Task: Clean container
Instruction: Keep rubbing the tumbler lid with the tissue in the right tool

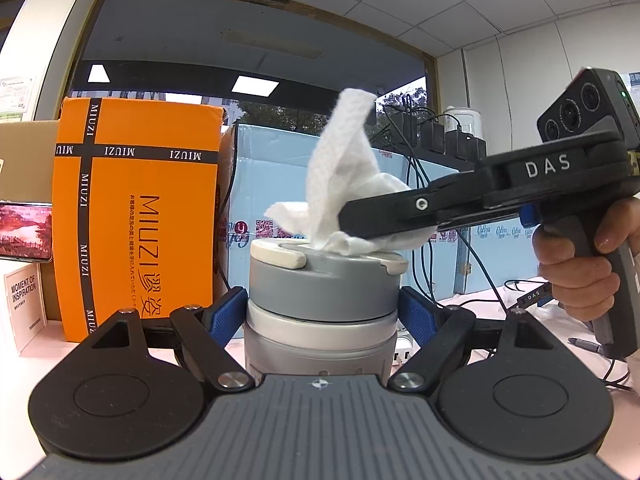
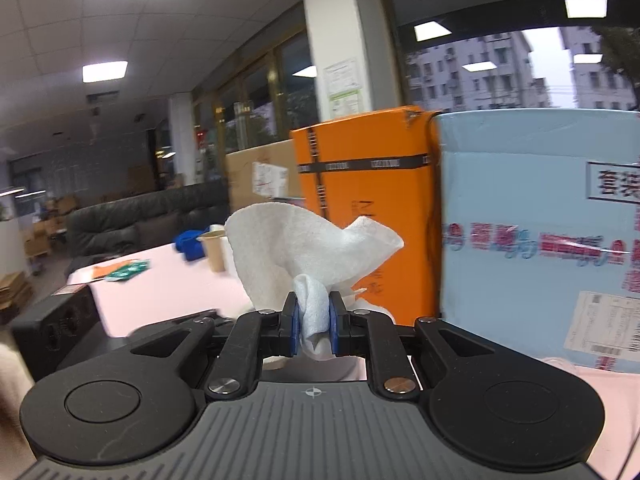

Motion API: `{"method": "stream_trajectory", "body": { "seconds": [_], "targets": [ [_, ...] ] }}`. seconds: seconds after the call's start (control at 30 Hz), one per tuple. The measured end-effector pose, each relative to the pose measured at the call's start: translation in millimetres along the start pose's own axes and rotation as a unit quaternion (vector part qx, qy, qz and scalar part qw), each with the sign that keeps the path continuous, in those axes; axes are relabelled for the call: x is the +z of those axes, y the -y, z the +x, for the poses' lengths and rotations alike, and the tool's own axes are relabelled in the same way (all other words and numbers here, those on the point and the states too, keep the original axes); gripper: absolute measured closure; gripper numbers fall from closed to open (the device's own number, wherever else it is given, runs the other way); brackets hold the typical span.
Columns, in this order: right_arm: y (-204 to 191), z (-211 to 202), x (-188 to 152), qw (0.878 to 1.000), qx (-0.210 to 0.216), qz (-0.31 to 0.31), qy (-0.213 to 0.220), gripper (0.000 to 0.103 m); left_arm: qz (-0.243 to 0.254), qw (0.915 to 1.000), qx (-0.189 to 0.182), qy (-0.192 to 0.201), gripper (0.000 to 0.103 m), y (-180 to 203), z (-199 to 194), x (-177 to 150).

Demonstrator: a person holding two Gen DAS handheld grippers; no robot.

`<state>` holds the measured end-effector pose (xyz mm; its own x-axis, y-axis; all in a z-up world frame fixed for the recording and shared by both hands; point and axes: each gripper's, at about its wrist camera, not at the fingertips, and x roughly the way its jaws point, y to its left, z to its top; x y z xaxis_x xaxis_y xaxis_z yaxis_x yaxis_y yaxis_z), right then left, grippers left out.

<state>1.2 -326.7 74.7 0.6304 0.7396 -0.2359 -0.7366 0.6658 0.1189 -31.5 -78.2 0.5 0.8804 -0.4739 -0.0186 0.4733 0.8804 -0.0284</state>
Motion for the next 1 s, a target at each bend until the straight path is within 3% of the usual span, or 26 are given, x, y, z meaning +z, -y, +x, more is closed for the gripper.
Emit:
{"method": "stream_trajectory", "body": {
  "seconds": [0.47, 0.6, 1.0],
  "targets": [
    [2, 0, -2, 1.000, 0.012, 0.015, 0.005, 0.090, -0.004, 1.0000, -0.001, -0.001, 0.023, -2, 1, 0],
    [-4, -3, -1, 0.998, 0.069, 0.010, -0.008, 0.090, -0.004, 1.0000, 0.000, 0.000, 0.023, -2, 1, 0],
    [5, -2, -4, 0.999, 0.039, 0.013, 0.011, 0.090, -0.006, 1.0000, -0.001, -0.001, 0.023, -5, 3, 1]
  ]
}}
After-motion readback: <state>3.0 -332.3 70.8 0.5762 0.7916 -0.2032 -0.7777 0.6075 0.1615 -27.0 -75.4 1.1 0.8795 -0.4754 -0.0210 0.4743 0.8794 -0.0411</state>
